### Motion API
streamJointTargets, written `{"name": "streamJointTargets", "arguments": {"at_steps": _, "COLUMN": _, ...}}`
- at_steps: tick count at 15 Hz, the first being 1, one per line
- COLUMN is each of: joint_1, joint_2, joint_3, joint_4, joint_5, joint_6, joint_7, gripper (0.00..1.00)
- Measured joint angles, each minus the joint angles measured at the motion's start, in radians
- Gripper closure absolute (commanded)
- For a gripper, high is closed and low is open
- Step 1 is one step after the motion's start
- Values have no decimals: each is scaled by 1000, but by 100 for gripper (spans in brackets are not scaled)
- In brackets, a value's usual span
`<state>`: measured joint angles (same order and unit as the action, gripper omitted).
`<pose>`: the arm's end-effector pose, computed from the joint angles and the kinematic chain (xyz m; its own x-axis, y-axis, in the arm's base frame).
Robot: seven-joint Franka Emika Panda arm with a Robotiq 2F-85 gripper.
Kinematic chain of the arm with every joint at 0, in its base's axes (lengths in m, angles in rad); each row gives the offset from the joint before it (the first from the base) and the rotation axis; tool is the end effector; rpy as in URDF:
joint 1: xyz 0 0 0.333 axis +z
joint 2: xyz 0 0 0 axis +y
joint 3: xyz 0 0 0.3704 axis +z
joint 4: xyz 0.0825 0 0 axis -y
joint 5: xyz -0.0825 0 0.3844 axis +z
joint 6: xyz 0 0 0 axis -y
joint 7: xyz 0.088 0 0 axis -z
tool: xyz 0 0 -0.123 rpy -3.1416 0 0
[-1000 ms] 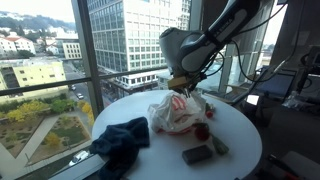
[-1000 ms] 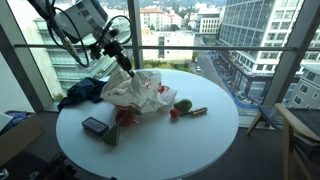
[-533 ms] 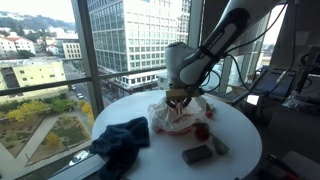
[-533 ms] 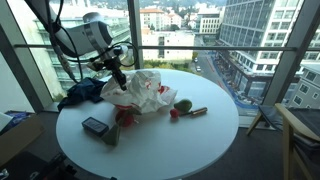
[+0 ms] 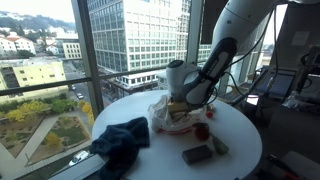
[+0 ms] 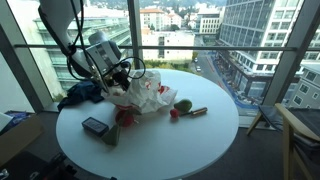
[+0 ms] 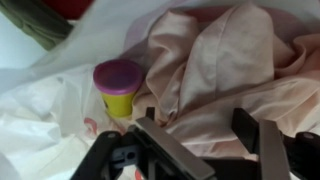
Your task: Remove the items from the plastic, then place them on the table
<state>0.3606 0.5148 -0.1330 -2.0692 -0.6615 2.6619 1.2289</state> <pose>0.6017 0.1558 0.2158 0.8788 -0.3369 0.3380 -0.4110 -0.8943 0.1771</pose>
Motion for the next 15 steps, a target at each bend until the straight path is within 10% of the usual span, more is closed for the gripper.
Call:
{"name": "streamJointTargets", "arguments": {"at_steps": 5, "joint_1": 46, "joint_2": 13, "joint_3": -55, "joint_4": 35, "joint_5": -145, "joint_6": 7, "joint_7": 157, "gripper": 0}}
{"name": "streamJointTargets", "arguments": {"at_steps": 6, "joint_1": 46, "joint_2": 20, "joint_3": -56, "joint_4": 39, "joint_5": -162, "joint_6": 7, "joint_7": 182, "gripper": 25}}
{"name": "streamJointTargets", "arguments": {"at_steps": 15, "joint_1": 38, "joint_2": 78, "joint_3": -44, "joint_4": 72, "joint_5": -276, "joint_6": 8, "joint_7": 316, "gripper": 89}}
